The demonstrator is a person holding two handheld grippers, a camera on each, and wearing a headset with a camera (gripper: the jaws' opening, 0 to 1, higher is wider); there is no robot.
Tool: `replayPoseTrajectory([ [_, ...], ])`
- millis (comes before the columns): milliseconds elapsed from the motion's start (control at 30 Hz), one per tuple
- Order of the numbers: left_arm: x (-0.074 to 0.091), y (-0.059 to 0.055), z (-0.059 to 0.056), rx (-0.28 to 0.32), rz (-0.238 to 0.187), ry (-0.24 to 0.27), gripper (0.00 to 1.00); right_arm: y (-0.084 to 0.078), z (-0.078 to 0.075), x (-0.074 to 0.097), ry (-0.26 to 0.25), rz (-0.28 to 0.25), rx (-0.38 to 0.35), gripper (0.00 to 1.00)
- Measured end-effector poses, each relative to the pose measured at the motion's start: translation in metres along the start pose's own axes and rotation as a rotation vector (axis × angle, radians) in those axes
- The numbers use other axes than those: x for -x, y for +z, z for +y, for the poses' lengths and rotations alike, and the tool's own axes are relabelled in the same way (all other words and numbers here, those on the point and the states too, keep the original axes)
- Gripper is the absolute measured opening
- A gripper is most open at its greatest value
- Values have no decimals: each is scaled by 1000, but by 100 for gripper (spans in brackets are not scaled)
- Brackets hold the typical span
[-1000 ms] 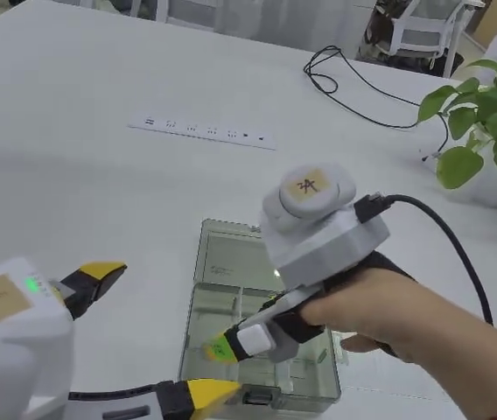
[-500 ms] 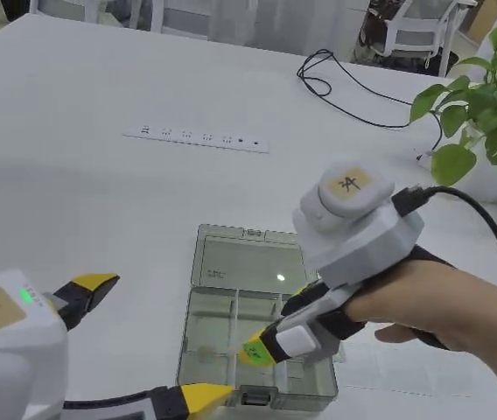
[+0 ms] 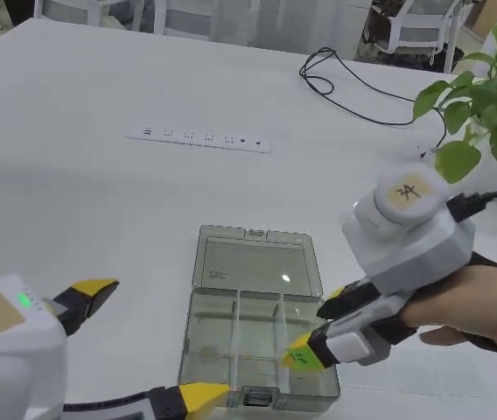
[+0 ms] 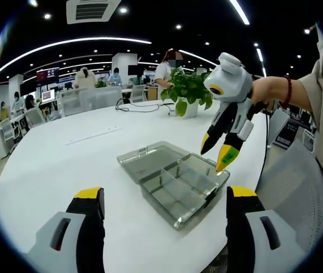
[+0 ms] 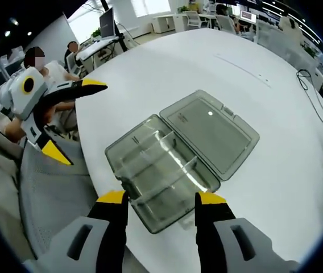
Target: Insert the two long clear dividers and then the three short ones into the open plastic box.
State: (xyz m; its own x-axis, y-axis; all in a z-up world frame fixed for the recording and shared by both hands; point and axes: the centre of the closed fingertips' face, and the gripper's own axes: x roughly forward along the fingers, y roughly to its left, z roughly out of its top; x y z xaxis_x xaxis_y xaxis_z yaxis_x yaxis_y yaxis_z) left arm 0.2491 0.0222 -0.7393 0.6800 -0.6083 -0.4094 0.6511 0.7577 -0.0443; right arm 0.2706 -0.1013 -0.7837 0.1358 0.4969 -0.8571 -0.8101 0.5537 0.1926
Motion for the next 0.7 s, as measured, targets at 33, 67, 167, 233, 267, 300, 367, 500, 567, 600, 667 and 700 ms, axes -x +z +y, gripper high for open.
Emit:
replayPoseTrajectory([
  [33,0,0,0,-1,2,0,90,-2,-1,1,0,1,1,48],
  [67,0,0,0,-1,2,0,90,-3,-2,2,0,1,1,48],
  [167,-1,0,0,-2,4,1,89,-10,-7,5,-1,6,14,48],
  [233,-1,0,0,-4,7,3,89,-15,-11,6,-5,17,29,48],
  [267,-1,0,0,-4,8,2,89,-18,-13,8,-8,22,40,48],
  [300,-1,0,-1,-4,10,2,89,-20,-15,9,-11,24,44,48],
  [367,-2,0,-1,-7,13,3,89,-23,-19,11,-15,24,55,48],
  [500,-2,0,-1,-5,14,6,88,-33,-29,13,-21,41,66,48],
  [567,-2,-1,-1,-5,17,7,88,-36,-32,14,-23,42,70,48],
  [600,-2,-1,-1,-5,19,8,88,-38,-34,14,-23,42,76,48],
  [667,-2,-1,-2,-4,21,8,88,-43,-37,14,-19,49,96,48],
  [700,-2,-1,-2,-4,21,8,88,-45,-38,13,-16,54,111,48],
])
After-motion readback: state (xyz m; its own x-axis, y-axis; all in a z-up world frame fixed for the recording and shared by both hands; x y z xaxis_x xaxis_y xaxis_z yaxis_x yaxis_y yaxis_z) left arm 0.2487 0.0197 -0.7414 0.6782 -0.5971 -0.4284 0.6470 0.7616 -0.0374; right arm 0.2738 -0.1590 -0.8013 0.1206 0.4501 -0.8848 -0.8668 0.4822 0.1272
